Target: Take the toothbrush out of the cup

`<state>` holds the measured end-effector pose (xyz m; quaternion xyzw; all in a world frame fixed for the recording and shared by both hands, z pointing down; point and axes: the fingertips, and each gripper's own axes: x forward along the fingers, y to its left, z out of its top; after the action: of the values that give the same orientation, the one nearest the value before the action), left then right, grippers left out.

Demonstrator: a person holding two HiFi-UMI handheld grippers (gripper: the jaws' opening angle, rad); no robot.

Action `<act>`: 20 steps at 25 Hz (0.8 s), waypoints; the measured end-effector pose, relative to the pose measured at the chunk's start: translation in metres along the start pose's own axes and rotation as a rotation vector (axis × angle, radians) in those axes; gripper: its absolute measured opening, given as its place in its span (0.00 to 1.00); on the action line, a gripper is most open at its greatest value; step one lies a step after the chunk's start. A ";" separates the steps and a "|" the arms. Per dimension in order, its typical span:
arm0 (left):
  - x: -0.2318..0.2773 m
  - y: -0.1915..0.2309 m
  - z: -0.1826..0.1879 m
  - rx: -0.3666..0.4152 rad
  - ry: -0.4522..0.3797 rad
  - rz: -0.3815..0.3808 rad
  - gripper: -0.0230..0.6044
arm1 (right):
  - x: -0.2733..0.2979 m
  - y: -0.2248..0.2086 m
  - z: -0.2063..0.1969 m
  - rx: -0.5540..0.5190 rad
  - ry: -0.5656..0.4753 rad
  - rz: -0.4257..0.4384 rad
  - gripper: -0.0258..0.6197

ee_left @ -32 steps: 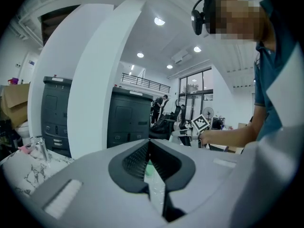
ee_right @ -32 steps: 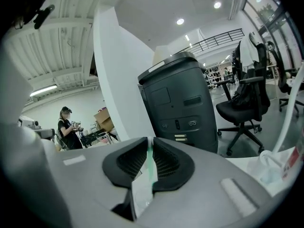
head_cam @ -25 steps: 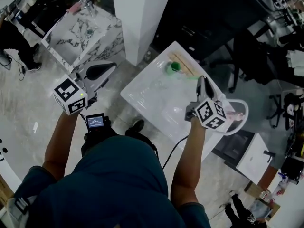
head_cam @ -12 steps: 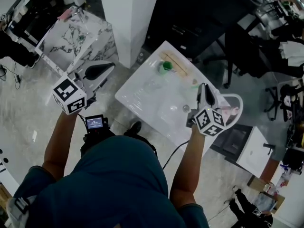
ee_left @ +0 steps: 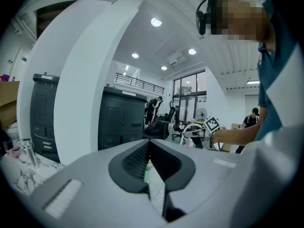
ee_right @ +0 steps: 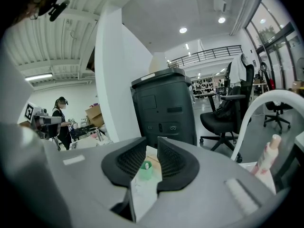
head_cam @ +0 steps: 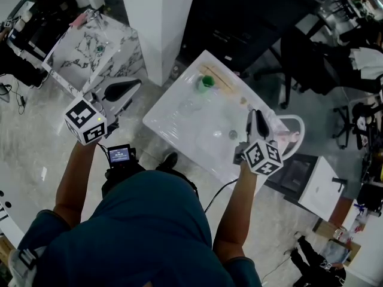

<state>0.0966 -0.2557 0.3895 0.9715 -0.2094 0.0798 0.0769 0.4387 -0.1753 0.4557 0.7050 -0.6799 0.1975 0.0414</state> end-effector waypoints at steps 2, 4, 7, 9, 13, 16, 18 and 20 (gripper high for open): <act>0.000 -0.001 -0.002 -0.002 -0.001 0.001 0.04 | 0.001 0.000 -0.003 0.003 0.005 0.002 0.13; -0.001 -0.001 -0.003 -0.004 0.000 0.004 0.03 | 0.002 0.000 -0.005 0.006 0.008 0.007 0.13; -0.002 -0.001 -0.005 -0.006 0.009 0.008 0.04 | 0.005 0.002 -0.005 0.011 0.011 0.014 0.13; -0.003 0.000 -0.006 -0.010 0.013 0.014 0.03 | 0.009 0.003 -0.006 0.014 0.013 0.020 0.13; -0.005 0.000 -0.008 -0.018 0.012 0.028 0.04 | 0.017 0.005 -0.009 0.020 0.018 0.035 0.13; -0.008 -0.001 -0.011 -0.016 0.019 0.034 0.04 | 0.025 0.007 -0.013 0.021 0.027 0.051 0.13; -0.010 0.000 -0.013 -0.019 0.023 0.043 0.04 | 0.032 0.009 -0.016 0.023 0.036 0.064 0.13; -0.013 0.001 -0.014 -0.024 0.027 0.056 0.04 | 0.039 0.012 -0.020 0.026 0.047 0.081 0.13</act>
<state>0.0826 -0.2486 0.4004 0.9631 -0.2365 0.0924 0.0891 0.4229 -0.2061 0.4848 0.6724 -0.7043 0.2242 0.0400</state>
